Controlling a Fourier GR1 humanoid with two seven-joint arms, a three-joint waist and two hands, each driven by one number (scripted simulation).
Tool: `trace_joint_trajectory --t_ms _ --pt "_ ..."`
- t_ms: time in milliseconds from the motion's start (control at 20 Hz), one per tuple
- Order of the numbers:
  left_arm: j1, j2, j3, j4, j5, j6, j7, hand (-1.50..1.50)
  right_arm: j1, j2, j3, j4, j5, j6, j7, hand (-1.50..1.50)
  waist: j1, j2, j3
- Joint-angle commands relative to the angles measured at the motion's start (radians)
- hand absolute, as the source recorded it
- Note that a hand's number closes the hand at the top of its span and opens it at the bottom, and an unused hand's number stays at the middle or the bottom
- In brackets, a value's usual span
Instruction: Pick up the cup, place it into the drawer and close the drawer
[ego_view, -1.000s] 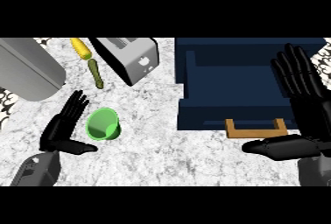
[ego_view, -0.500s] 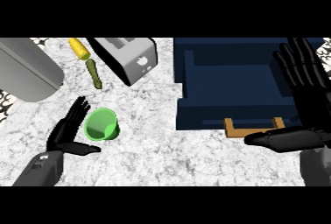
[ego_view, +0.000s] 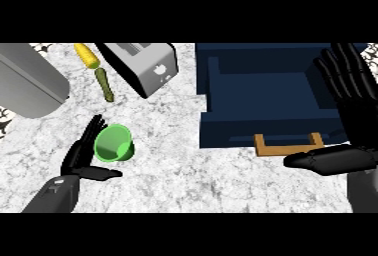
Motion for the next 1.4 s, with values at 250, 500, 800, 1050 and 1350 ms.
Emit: trace_joint_trajectory --t_ms 250,500,800,1050,1350 --pt "-0.035 -0.044 -0.012 0.042 -0.031 -0.008 -0.126 -1.50 -0.060 0.010 0.010 0.037 0.011 -0.019 0.014 -1.50 -0.002 0.005 -0.001" --pt "-0.074 -0.039 0.000 0.053 -0.020 -0.059 -0.107 -1.50 -0.082 -0.027 -0.025 0.044 -0.016 0.000 0.037 -1.50 -0.010 0.008 -0.002" --pt "-0.048 -0.085 -0.015 0.038 -0.020 -0.180 -0.137 1.50 -0.002 -0.017 -0.034 0.034 -0.023 0.016 -0.010 -1.50 -0.005 0.002 0.000" --pt "-0.022 -0.110 -0.020 -0.032 -0.037 0.003 -0.267 1.50 0.006 -0.012 -0.013 0.016 0.002 0.011 -0.016 -1.50 -0.009 0.003 -0.001" --pt "-0.087 -0.106 0.044 -0.054 0.013 0.051 -0.275 1.50 0.006 -0.029 -0.030 0.035 -0.009 0.032 -0.036 -1.50 -0.009 0.004 0.000"
